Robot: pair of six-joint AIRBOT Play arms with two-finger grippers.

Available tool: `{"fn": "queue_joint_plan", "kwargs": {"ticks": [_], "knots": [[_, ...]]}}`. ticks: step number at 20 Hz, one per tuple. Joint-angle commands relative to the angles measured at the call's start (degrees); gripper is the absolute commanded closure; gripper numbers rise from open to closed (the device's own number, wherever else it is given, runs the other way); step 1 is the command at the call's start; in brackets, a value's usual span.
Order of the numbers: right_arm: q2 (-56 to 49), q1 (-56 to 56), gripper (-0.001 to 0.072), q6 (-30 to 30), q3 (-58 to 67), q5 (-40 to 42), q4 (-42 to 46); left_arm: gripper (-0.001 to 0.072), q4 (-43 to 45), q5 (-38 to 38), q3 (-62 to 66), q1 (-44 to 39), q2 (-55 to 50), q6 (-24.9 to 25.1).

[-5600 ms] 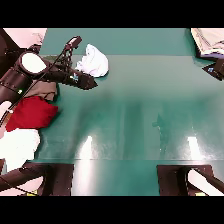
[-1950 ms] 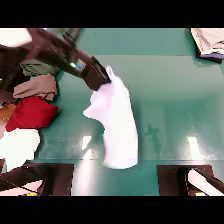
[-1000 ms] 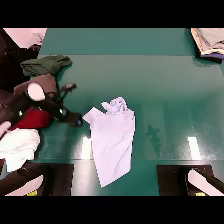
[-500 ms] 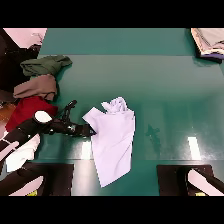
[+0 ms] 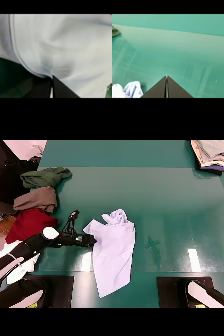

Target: Fold the shirts.

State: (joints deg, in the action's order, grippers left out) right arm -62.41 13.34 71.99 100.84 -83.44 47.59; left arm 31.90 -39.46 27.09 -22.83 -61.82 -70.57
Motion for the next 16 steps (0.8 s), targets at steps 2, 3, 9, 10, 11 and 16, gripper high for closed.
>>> {"fn": "queue_joint_plan", "kwargs": {"ticks": [2, 3, 9, 10, 11, 16], "knots": [[-0.07, -0.02, 0.0696, 0.02, 0.04, -2.03, 0.13, 0.0684, 0.85, -3.41, 6.51, 2.25, 2.58, -0.09], [-0.07, -0.02, 0.0697, 0.02, -0.31, -2.49, 0.04, 0.0684, 2.58, -4.98, 9.57, 3.56, 4.31, -0.09], [-0.04, -4.81, 0.0684, 0.0, -22.53, 1.77, 0.02, 0.0683, 13.53, -18.69, 30.03, 12.31, 12.41, -0.13], [-0.07, -7.3, 0.0495, 0.0, -29.05, 5.42, -0.02, 0.0683, 14.56, -20.5, 32.37, 12.48, 12.5, -0.17], [-0.07, -10.27, 0.0249, 0.02, -35.3, 10.21, -0.04, 0.0683, 14.93, -22.05, 33.77, 12.46, 12.5, -0.15], [-7.19, -26.99, 0.0208, -0.04, -54.66, 34.1, -6.67, 0.0683, 17.51, -25.97, 34.27, 12.46, 12.48, -1.77]]}}
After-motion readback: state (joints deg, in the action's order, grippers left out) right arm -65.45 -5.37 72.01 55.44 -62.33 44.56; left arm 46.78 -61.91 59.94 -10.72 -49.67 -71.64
